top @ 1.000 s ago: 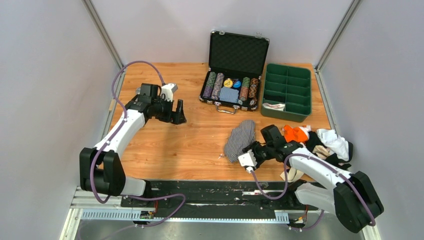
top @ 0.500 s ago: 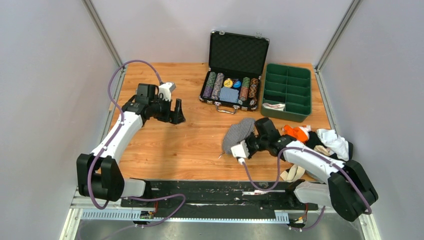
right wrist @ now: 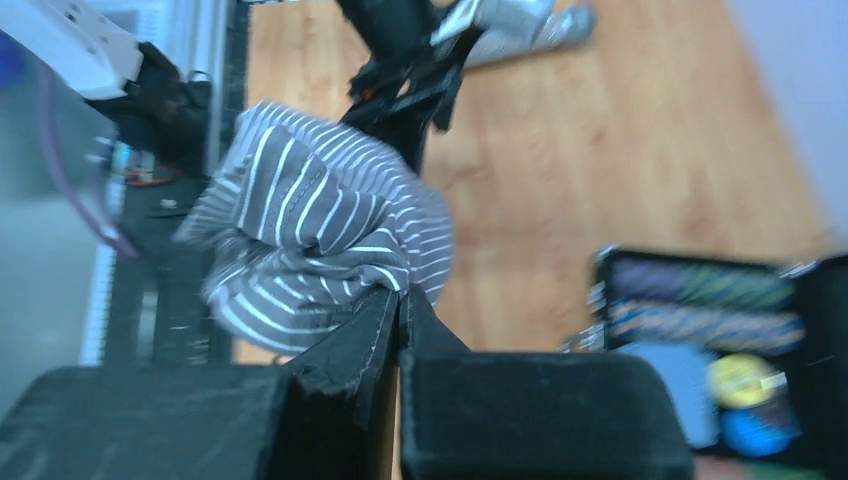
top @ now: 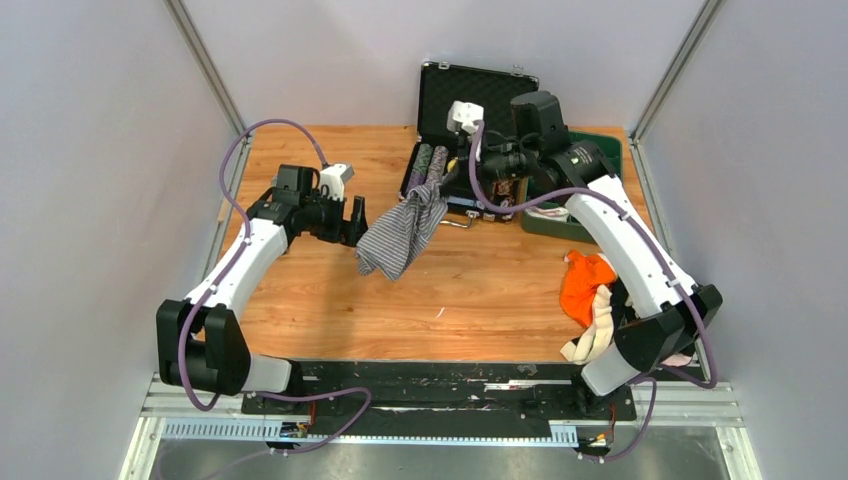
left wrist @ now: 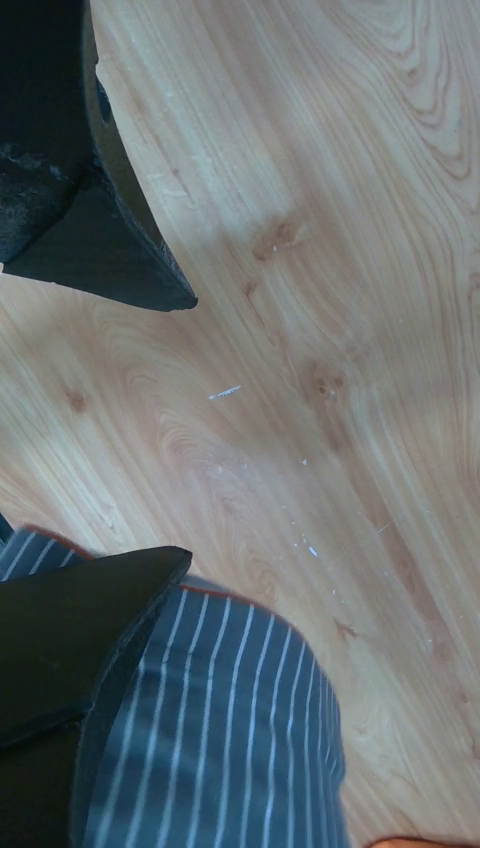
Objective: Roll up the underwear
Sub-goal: Move the underwear to the center of the board.
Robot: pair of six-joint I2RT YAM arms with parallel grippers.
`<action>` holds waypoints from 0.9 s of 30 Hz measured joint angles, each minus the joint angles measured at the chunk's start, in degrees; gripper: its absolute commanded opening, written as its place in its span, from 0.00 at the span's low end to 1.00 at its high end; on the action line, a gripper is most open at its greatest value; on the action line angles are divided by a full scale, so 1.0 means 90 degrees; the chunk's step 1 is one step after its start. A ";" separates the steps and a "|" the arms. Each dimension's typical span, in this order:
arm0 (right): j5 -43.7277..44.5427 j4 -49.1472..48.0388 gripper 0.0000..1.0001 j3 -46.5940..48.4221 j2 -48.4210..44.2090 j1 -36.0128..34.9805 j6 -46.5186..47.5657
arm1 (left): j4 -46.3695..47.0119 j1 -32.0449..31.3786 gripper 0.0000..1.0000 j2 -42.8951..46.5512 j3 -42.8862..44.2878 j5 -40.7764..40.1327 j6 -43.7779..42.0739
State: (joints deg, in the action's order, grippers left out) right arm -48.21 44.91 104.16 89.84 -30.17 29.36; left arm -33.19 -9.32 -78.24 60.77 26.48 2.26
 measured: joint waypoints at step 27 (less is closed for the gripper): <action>0.1967 0.0231 0.64 -0.4809 -0.1078 0.2654 -0.3359 | 0.0381 -0.2652 0.74 0.0515 -0.0537 0.1083 -0.4947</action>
State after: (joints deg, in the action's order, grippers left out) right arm -30.50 46.98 60.88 80.14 -6.28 -0.86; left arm -29.76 -33.19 -73.60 55.94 36.23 -42.26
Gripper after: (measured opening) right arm 0.647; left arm 0.813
